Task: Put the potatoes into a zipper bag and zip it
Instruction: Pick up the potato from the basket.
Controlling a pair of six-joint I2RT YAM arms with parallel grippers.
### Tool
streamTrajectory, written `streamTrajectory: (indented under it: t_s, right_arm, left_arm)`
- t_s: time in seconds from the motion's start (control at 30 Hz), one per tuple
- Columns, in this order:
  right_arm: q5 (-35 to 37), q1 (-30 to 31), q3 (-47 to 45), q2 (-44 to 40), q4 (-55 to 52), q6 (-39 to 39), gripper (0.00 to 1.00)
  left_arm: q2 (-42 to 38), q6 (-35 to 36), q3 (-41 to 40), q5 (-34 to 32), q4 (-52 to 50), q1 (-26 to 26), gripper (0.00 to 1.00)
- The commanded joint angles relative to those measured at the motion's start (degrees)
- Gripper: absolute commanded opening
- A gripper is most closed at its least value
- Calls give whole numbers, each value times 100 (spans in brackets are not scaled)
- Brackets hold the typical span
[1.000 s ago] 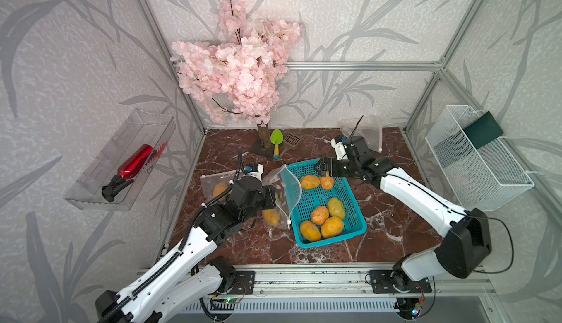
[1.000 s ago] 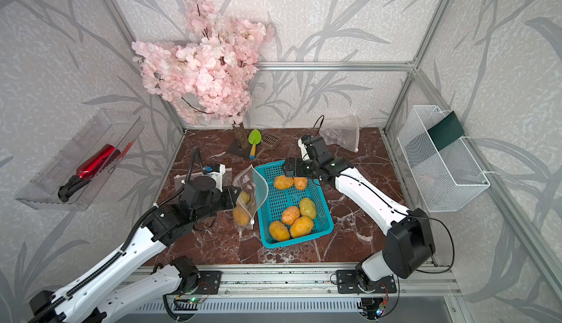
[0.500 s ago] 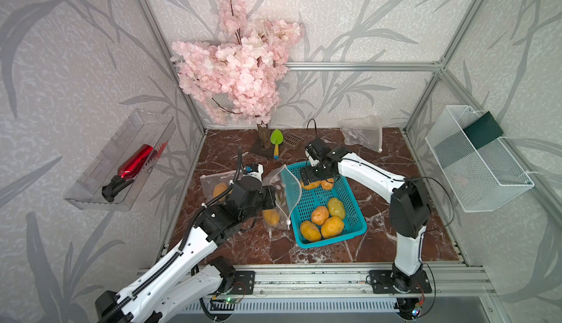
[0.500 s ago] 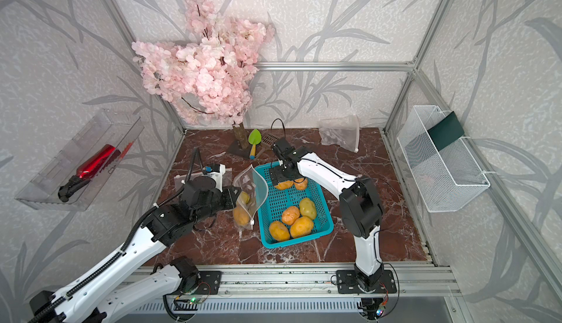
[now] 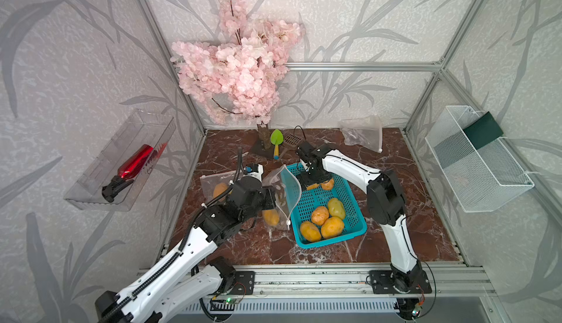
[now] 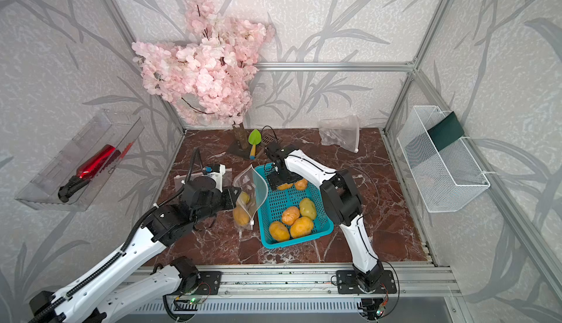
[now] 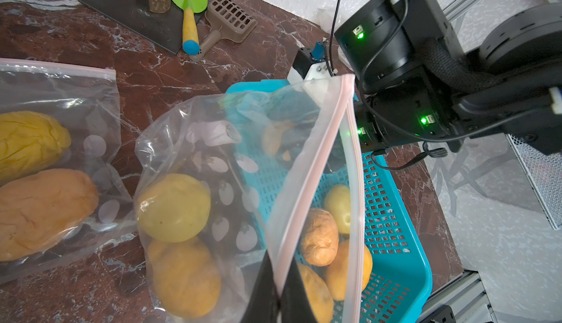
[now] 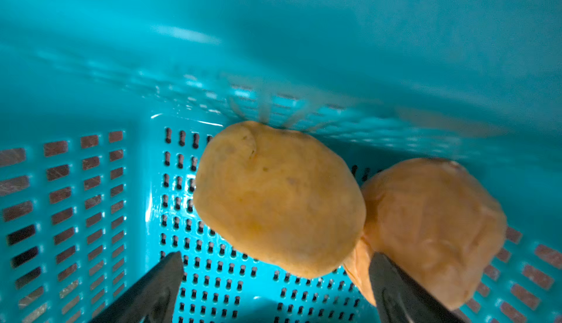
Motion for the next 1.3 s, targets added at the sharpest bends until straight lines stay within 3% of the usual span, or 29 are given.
streamTrajectory:
  t_s: [0.0, 0.3, 0.6, 0.87, 1.27]
  right_arm:
    - [94, -11, 295, 253, -374, -106, 100]
    - [-49, -19, 1211, 1075, -787, -256, 100]
    - [-142, -19, 1572, 1251, -1179, -145, 86]
    - [-486, -19, 983, 506, -1037, 60, 72]
    - [-672, -15, 8, -894, -527, 90, 63]
  left_arm:
    - [-6, 19, 115, -4, 125, 1, 0]
    - [13, 17, 108, -3, 125, -2, 0]
    - [0, 28, 114, -4, 127, 0, 0]
    - [8, 28, 110, -9, 127, 1, 0]
    - [37, 53, 111, 47, 153, -4, 0]
